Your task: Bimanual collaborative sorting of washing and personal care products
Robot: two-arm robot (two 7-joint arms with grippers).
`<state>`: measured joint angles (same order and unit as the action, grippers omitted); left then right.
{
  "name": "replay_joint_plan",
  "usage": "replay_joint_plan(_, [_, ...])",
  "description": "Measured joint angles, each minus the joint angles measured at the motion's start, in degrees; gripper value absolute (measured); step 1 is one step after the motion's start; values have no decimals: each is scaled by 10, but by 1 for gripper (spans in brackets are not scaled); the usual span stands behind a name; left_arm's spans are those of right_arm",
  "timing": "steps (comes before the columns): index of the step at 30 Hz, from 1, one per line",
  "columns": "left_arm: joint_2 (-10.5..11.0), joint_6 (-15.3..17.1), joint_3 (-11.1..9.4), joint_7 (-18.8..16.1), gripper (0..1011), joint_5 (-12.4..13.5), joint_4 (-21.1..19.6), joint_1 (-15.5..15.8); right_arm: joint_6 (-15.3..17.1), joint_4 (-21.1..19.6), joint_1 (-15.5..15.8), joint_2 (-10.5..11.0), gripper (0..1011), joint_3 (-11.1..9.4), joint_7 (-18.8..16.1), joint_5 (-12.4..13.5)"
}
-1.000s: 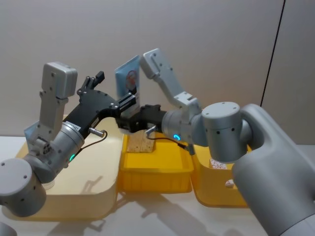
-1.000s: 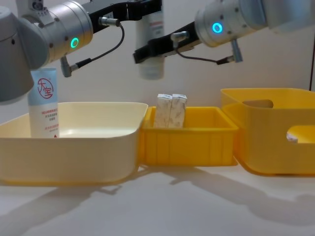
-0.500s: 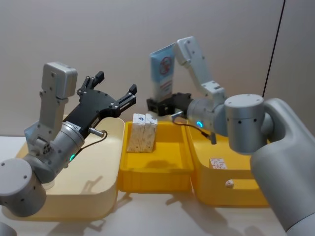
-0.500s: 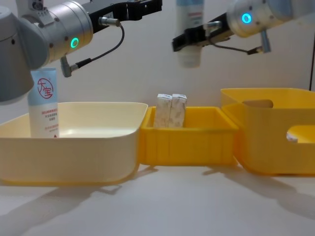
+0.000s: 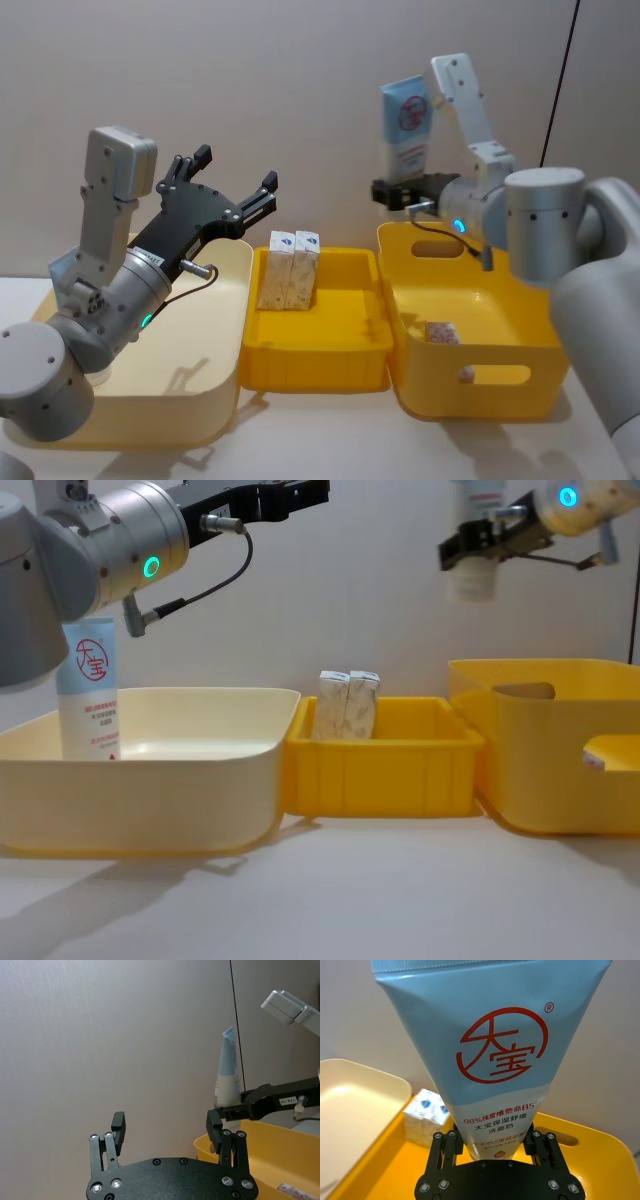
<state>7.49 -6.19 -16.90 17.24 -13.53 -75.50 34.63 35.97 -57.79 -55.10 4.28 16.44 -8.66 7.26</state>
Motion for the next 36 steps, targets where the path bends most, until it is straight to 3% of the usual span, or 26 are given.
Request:
replay_joint_plan(9, [0, 0, 0, 0, 1003, 0, 0, 0, 52, 37, -31, 11, 641, -18, 22, -9])
replay_joint_plan(19, [0, 0, 0, 0, 1003, 0, 0, 0, 116, 85, -66, 22, 641, -21, 18, -16])
replay_joint_plan(31, [0, 0, 0, 0, 1003, 0, 0, 0, 187, 166, -115, 30, 641, 1, -25, -25])
replay_joint_plan(36, [0, 0, 0, 0, 1003, 0, 0, 0, 205, 212, -141, 30, 757, 17, -50, -31])
